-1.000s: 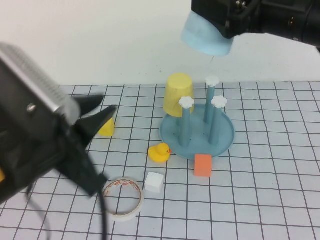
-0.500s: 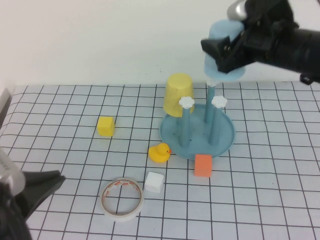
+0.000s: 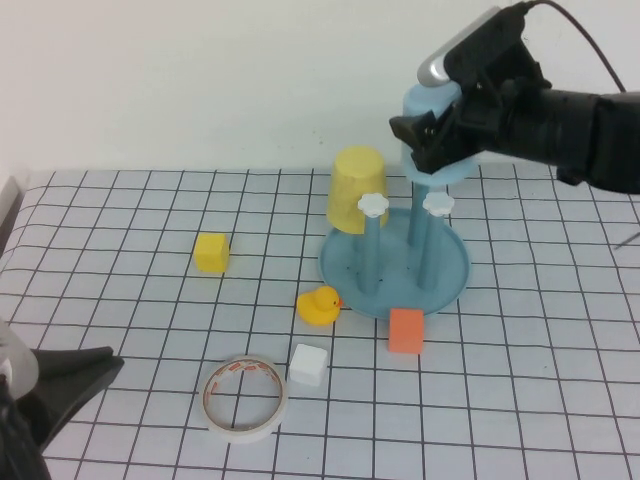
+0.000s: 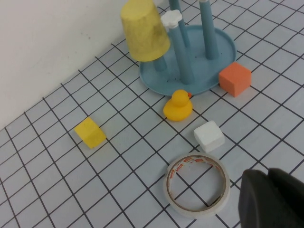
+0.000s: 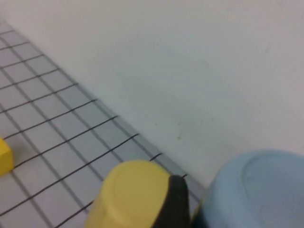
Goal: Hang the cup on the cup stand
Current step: Place the cup on the cup holder
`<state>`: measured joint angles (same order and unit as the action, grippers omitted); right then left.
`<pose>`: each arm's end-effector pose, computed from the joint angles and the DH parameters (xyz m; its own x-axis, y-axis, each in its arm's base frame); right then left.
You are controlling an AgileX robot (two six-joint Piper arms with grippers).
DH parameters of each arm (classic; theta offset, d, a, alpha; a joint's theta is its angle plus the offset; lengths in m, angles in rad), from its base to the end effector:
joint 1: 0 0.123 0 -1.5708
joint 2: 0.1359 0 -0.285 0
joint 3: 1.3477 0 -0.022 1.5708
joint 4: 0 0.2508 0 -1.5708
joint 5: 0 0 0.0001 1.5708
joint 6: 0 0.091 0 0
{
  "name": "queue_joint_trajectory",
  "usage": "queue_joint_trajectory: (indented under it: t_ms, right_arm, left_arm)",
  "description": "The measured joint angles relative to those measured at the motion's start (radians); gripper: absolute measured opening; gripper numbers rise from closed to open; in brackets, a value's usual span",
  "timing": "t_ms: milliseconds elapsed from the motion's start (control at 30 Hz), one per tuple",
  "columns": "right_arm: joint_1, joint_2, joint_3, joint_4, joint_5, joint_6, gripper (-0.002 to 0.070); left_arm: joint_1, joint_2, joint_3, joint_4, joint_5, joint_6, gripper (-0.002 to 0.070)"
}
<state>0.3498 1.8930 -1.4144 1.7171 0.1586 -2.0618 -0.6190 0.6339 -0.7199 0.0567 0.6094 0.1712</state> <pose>0.4180 0.1677 0.2710 -0.1585 -0.4113 -0.8976 -0.5614 0.7854 -0.2607 0.1003 -0.0678 0.3478 -0.2154 0.4185 -0.8823 0.6170 0.7586 0.2092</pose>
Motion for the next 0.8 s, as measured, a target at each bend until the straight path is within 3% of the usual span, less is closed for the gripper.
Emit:
queue_joint_trajectory:
  t_ms: [400,800]
  right_arm:
    - [0.000,0.134,-0.168,0.006,-0.039,0.029,0.0589]
    - [0.000,0.180,-0.183,0.008,-0.055,0.139,0.0589]
  left_arm:
    - [0.000,0.000,0.000,0.050,0.000,0.000,-0.0001]
    - [0.000,0.000,0.000,0.076,0.001,-0.018,-0.0001]
